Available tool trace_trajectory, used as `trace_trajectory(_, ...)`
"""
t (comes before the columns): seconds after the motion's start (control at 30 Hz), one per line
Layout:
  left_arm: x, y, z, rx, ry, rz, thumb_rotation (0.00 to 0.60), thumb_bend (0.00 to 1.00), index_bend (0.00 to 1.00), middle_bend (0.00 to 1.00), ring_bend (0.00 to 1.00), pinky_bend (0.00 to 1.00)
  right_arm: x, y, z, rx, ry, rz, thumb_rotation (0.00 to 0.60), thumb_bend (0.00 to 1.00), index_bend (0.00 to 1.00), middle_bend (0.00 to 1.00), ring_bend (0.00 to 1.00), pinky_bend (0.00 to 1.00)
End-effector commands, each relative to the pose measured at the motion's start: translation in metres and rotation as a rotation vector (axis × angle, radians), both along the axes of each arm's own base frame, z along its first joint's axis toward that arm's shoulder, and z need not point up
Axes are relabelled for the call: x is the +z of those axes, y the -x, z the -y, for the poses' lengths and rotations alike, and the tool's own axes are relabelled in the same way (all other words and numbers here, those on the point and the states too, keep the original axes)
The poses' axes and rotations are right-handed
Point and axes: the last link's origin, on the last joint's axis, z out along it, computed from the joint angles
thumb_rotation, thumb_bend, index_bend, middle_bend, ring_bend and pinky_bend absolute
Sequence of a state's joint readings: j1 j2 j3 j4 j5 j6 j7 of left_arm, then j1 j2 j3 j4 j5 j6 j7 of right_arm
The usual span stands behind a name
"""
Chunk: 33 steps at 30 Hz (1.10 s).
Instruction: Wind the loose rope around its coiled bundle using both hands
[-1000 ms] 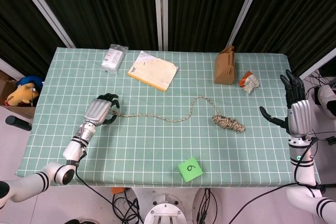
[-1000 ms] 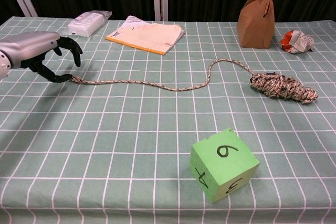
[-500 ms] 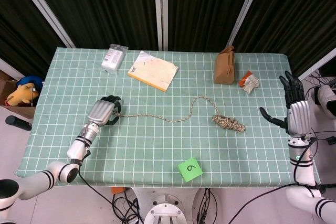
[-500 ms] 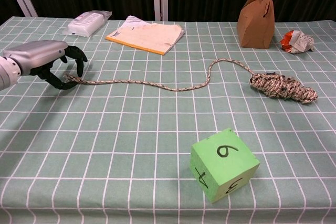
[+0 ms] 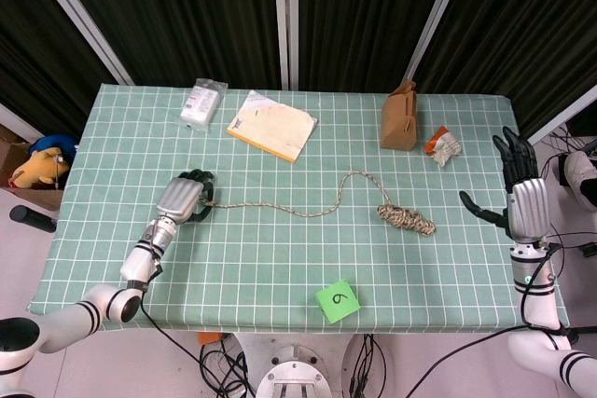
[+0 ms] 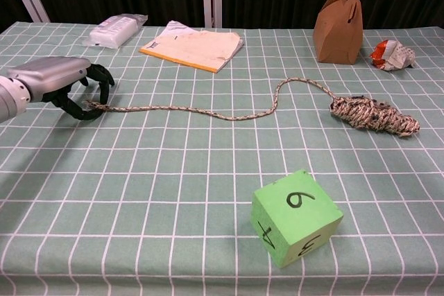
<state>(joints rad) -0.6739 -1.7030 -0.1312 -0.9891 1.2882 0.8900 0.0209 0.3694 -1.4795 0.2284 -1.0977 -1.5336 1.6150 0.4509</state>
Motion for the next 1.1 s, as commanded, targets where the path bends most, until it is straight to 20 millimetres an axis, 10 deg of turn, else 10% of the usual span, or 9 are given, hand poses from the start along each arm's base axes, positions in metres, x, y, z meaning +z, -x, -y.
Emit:
trace_trajectory(0.03, 0.000, 0.001, 0.000, 0.000, 0.000, -0.001, 0.600, 0.36, 0.53, 0.22, 0.18, 0.27, 0.000, 0.000, 0.000, -0.001, 0.002, 0.002, 0.600, 0.15, 0.00, 0.00, 0.00, 0.00)
trace_trajectory(0.63, 0.017, -0.003, 0.000, 0.002, -0.042, 0.083, 0.600, 0.49, 0.67, 0.27, 0.20, 0.28, -0.014, 0.004, -0.002, -0.034, -0.060, -0.052, 0.600, 0.15, 0.00, 0.00, 0.00, 0.00)
trace_trajectory(1.1, 0.048, -0.006, 0.010, -0.012, -0.090, 0.118, 0.600, 0.49, 0.69, 0.28, 0.20, 0.28, -0.062, 0.032, -0.017, -0.449, -0.376, -0.323, 0.600, 0.14, 0.00, 0.06, 0.00, 0.04)
